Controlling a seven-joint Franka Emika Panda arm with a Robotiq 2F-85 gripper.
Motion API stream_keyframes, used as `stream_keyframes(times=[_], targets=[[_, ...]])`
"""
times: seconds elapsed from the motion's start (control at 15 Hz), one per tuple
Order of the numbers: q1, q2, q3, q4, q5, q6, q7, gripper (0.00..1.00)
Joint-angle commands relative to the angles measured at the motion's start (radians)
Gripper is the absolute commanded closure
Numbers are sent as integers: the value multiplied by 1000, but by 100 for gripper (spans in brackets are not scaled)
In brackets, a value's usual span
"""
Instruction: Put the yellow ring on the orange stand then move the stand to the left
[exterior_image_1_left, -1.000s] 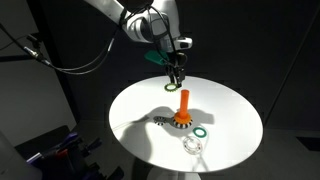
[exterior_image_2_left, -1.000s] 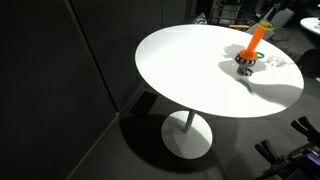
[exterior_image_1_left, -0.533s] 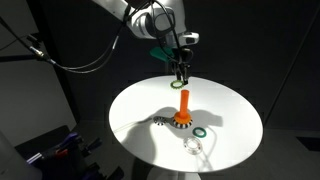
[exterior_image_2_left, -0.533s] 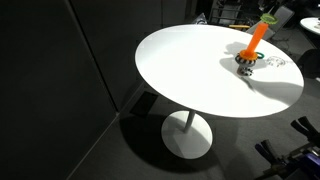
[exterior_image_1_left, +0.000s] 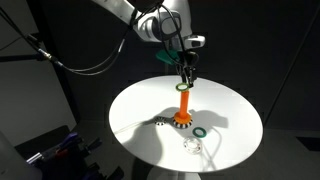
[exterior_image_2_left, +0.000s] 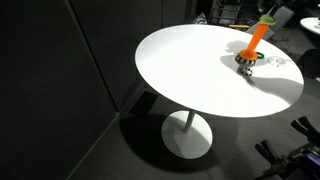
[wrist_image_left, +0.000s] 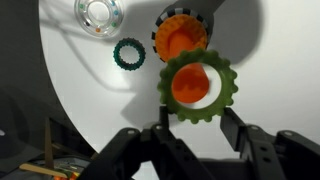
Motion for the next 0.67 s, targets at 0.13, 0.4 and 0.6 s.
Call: stream_keyframes(times=[0.13,0.4,0.6], targets=[[-13,67,-3,86,15,-27,20,70],[-20,95,1,105,27,-37,14,70],[-26,110,7,112,51,-50,5,70]])
